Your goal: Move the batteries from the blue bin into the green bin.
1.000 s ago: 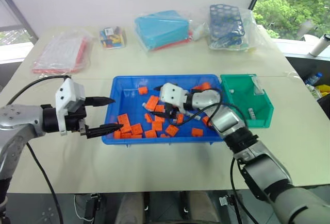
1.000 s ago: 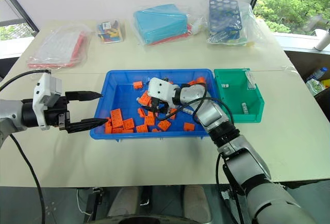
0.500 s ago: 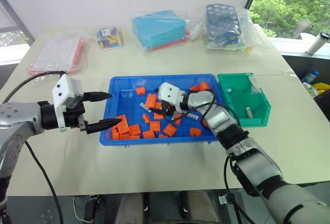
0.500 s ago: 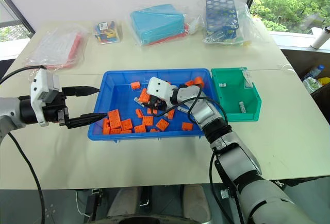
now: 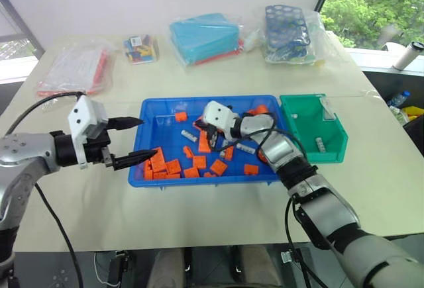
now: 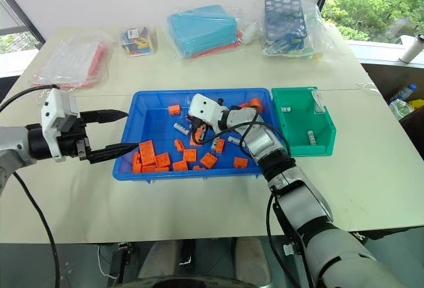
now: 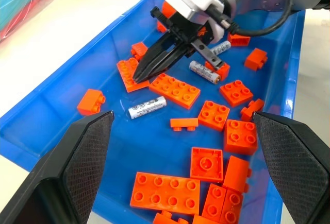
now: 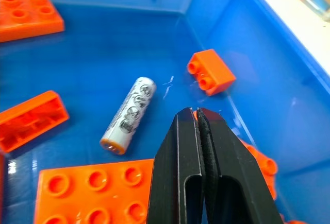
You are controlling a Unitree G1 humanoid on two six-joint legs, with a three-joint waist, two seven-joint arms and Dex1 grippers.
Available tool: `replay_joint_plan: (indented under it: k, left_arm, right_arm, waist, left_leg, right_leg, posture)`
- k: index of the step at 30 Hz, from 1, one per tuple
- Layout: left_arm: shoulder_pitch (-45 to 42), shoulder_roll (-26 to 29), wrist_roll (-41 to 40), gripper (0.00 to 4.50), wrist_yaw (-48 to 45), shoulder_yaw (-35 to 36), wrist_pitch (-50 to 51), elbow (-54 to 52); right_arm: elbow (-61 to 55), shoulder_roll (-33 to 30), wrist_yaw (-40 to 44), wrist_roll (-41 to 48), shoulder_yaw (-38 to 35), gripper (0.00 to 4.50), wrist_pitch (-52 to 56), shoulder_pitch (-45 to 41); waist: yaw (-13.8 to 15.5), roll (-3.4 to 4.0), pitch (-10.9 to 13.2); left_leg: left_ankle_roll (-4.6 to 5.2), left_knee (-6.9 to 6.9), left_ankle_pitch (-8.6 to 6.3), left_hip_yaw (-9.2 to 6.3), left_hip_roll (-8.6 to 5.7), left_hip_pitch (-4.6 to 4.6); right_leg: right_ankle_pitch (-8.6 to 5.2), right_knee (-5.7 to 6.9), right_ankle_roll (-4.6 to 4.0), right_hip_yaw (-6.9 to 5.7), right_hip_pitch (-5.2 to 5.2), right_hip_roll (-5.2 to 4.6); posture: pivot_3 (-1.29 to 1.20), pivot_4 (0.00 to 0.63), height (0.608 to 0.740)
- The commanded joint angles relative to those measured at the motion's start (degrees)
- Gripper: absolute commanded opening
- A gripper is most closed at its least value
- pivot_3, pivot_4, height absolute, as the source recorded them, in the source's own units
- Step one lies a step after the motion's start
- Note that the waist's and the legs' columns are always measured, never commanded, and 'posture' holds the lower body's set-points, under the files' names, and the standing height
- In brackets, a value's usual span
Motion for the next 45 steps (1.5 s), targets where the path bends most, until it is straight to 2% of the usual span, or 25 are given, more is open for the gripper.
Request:
replay_joint_plan:
  k: [1,4,7,11,18,32,45]
  left_arm:
    - [-1.10,-0.15,0.04,4.50,0.32,0.16,-1.21,-0.88]
    - [-1.17,-0.10,0.20,4.50,0.03,0.02,-1.30,-0.74]
    - [-1.04,0.35,0.42,4.50,-1.10,-0.43,-1.60,-0.50]
    - [-1.46,0.77,1.30,4.50,-2.20,-1.38,-2.50,0.32]
    - [-2.13,0.29,1.59,4.50,-2.16,-1.50,-2.43,0.56]
    - [-1.76,0.37,1.56,4.50,-1.66,-1.11,-2.57,0.41]
    - [-3.47,0.39,1.80,4.50,-1.32,-1.79,-2.30,0.75]
  right_arm:
    - [-3.12,1.95,1.05,2.69,-2.43,0.11,3.92,-2.49]
    - [-8.43,2.94,3.36,4.35,-2.27,0.92,10.64,-2.08]
    - [-15.77,4.23,5.14,5.38,-0.34,2.22,23.60,-2.07]
    - [-22.56,5.31,7.72,6.31,2.93,2.22,37.09,-2.60]
    - [-20.37,5.37,4.63,4.63,5.31,2.22,44.89,-3.62]
    - [-22.28,6.64,2.03,8.70,1.57,2.22,48.15,-5.25]
    - [-7.48,8.03,0.50,5.99,3.71,2.22,39.32,-6.48]
  waist:
    - [-0.01,0.00,0.00]
    - [0.00,0.00,0.00]
    - [0.00,0.01,0.00]
    - [-0.03,0.01,0.00]
    - [-0.11,0.00,0.00]
    - [-0.24,-0.01,-0.01]
    - [-0.16,-0.06,-0.04]
  left_leg:
    - [0.00,0.00,0.00,0.00,0.00,0.00]
    - [0.00,-0.01,0.00,-0.01,0.02,0.00]
    - [0.00,-0.04,0.00,-0.01,0.02,-0.01]
    - [-0.02,-0.05,-0.01,-0.02,0.03,-0.01]
    - [-0.22,-0.13,-0.12,-0.01,-0.08,-0.05]
    - [-0.31,-0.83,0.18,0.26,-0.07,-0.09]
    - [-0.27,-0.75,0.19,0.32,-0.01,-0.10]
  right_leg:
    - [0.00,0.00,0.00,0.00,0.00,-0.01]
    - [0.01,0.00,0.01,0.00,-0.01,-0.02]
    - [0.00,0.00,0.01,0.00,-0.03,-0.04]
    - [-0.08,0.00,-0.15,0.01,-0.06,-0.11]
    - [-0.10,-0.02,-0.22,0.02,-0.14,-0.39]
    - [-0.01,0.00,-0.14,0.00,-0.70,-0.36]
    - [0.02,0.04,-0.09,-0.05,-0.67,-0.02]
  posture:
    - [0.00,0.150,0.737]
    - [0.00,0.150,0.737]
    - [0.00,0.150,0.737]
    - [0.00,0.150,0.737]
    - [0.00,0.150,0.737]
    - [0.00,0.150,0.737]
    - [0.00,0.150,0.737]
